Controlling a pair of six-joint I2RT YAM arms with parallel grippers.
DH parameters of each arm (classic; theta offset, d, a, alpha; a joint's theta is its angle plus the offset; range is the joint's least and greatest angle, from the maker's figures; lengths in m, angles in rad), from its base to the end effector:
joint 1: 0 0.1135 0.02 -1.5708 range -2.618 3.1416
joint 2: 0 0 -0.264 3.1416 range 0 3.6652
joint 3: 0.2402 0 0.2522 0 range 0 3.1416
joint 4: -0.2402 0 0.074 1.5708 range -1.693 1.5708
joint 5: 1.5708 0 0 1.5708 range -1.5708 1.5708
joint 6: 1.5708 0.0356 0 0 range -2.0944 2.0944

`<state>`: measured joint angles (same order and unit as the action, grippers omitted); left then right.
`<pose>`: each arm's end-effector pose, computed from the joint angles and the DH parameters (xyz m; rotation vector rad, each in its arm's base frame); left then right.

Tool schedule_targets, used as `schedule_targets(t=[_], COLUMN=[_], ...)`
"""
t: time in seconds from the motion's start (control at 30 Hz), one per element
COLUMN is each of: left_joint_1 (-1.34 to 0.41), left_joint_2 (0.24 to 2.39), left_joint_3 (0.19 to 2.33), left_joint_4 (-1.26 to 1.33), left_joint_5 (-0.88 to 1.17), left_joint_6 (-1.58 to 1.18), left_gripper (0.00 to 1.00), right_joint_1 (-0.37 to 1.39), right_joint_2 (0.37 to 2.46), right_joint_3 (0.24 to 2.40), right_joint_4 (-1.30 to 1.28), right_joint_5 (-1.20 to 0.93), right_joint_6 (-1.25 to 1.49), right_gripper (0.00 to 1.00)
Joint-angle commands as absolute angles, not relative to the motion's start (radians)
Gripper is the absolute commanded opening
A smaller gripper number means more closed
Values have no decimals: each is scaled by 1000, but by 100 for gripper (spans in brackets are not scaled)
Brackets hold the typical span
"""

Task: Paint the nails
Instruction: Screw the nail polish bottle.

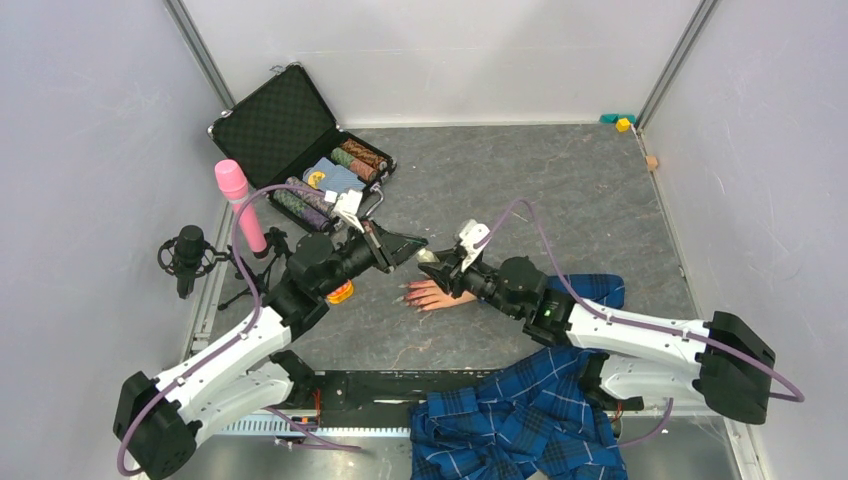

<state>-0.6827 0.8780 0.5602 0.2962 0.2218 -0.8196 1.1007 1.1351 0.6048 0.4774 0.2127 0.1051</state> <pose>0.1592 -0.1395 0.2947 0.0707 1.7620 -1.3135 0.1240 0.2274 0.2749 -0.6479 1.5458 0.7502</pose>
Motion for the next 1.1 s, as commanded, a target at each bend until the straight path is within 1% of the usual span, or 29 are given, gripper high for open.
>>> schedule_targets(t=[0.0,0.17,0.27,0.4,0.47,0.67,0.83,0.87,0.93,1.0,1.03,1.07], left_joint_1=[-693,-694,-694,-693,-694,-696,-697,-697,-697,-696,-698,-697], left_joint_2=[824,793,794,800,799,802,786,777,759,734,719,707], left_joint_3=[557,551,561,563,568,597,623,630,654,699,717,739], left_joint_4=[438,550,638,795,831,823,697,645,527,356,262,183], left_joint_5=[422,579,727,884,944,1083,1087,1073,1036,966,916,841], left_joint_6=[-758,-745,-769,-841,-861,-863,-787,-754,-676,-573,-517,-467], left_gripper=[2,2,2,2,2,2,2,6,23,48,56,65], right_joint_1=[1002,934,920,920,919,920,921,919,920,920,920,920], right_joint_2=[1100,1095,1113,1130,1131,1146,1145,1141,1129,1111,1100,1086], right_joint_3=[568,524,514,512,504,505,502,499,493,491,489,486], right_joint_4=[708,884,986,1087,1112,1130,1132,1131,1123,1095,1074,1049], right_joint_5=[-121,-335,-441,-539,-556,-584,-592,-592,-586,-577,-570,-564], right_joint_6=[250,391,477,559,575,590,582,579,568,543,530,512], right_gripper=[0,0,0,0,0,0,0,0,0,0,0,0])
